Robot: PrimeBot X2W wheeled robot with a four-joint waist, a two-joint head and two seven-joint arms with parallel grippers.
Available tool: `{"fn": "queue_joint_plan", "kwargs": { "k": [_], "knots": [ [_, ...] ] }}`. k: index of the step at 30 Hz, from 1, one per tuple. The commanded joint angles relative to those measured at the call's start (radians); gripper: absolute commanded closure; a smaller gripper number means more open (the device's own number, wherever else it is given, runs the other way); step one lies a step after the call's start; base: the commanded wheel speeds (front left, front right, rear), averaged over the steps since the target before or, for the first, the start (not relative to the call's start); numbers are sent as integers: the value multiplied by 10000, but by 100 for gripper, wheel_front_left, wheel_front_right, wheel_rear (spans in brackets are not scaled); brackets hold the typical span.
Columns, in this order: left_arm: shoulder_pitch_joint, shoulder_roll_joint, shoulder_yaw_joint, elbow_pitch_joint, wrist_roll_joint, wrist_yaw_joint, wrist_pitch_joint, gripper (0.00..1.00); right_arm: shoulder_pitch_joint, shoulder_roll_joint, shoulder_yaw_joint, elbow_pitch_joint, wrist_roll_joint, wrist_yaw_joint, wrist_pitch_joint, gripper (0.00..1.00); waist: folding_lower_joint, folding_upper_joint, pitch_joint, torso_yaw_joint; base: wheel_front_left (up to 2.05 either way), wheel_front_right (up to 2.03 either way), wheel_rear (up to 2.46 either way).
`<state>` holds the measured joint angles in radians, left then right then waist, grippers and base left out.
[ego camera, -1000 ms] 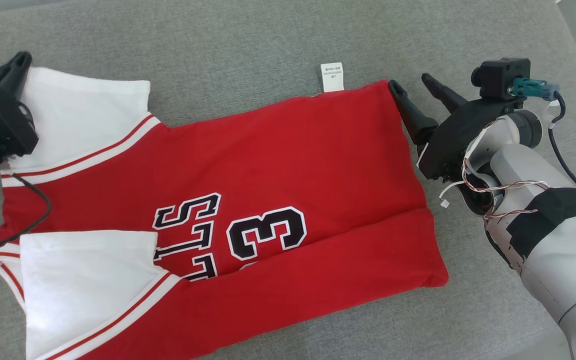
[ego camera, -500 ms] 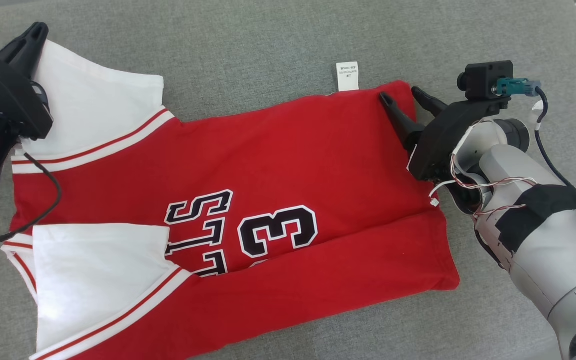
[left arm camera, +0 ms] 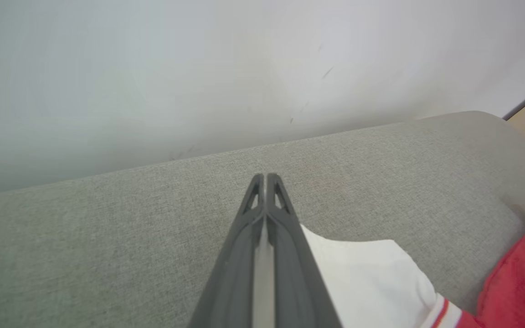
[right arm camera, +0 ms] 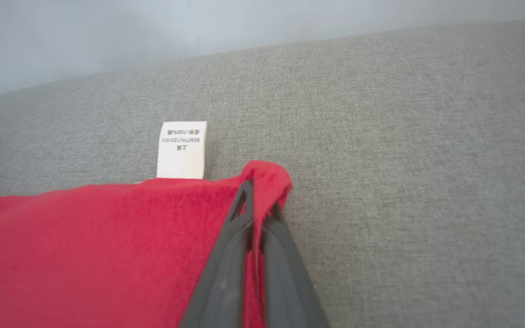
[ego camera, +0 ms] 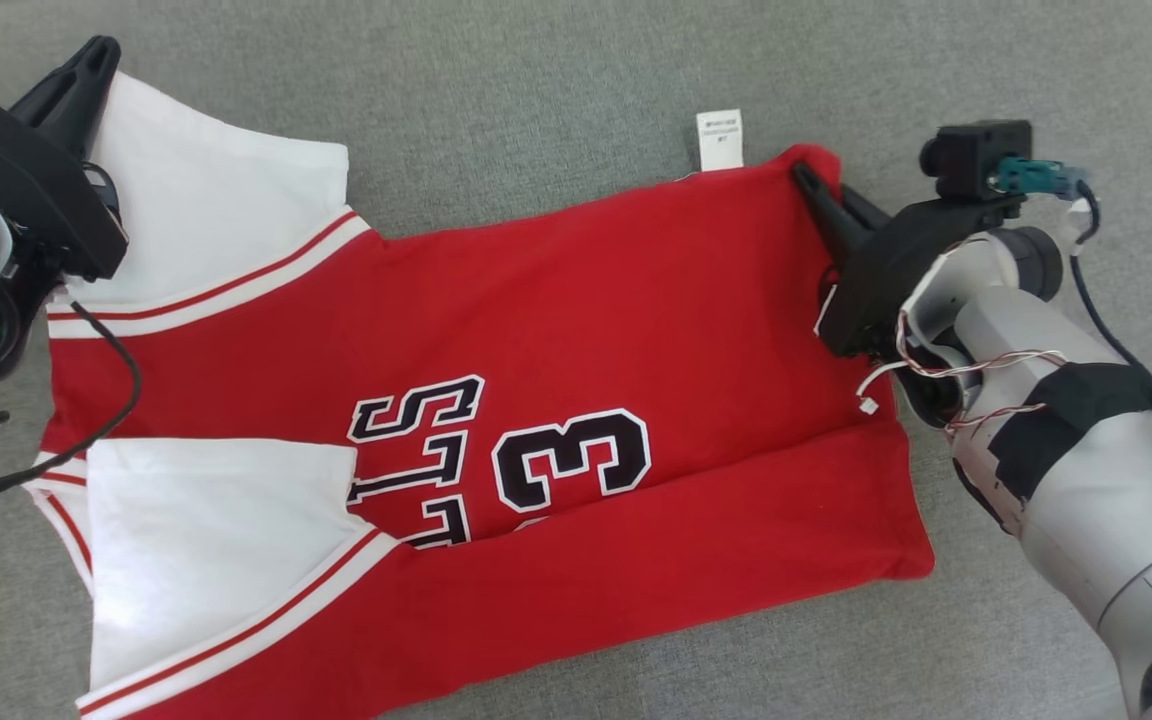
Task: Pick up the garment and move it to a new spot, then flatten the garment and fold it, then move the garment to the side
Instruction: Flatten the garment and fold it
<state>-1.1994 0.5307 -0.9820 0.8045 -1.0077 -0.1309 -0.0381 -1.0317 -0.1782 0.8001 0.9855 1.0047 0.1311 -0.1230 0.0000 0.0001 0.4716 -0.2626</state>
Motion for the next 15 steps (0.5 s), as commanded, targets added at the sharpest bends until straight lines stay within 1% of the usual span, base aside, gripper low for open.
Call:
{"fn": "queue_joint_plan", "kwargs": {
  "k": [1, 5, 9, 12, 15],
  "knots": [
    [32, 41, -65, -104, -110, 11, -254, 100, 0, -192, 38, -59, 233, -7, -254, 100, 0, -1, -176, 46, 0, 0, 0],
    [201, 53, -170, -287, -291, 11, -553, 100, 164, -439, 220, -207, 333, -7, -435, 100, 0, -1, -390, 104, 0, 0, 0],
    [449, 71, -332, -657, -531, 11, -1016, 100, 490, -916, 494, -609, 562, -7, -560, 100, 0, -1, -694, 274, 0, 0, 0],
    [789, 204, -391, -1088, -775, 11, -1362, 100, 788, -1273, 758, -1189, 775, -7, -663, 100, 0, -1, -875, 367, 0, 0, 0],
    [1097, 499, -535, -1595, -871, 12, -1605, 100, 1037, -1740, 1073, -1773, 867, -7, -787, 100, 0, -1, -1023, 494, 0, 0, 0]
  ]
}}
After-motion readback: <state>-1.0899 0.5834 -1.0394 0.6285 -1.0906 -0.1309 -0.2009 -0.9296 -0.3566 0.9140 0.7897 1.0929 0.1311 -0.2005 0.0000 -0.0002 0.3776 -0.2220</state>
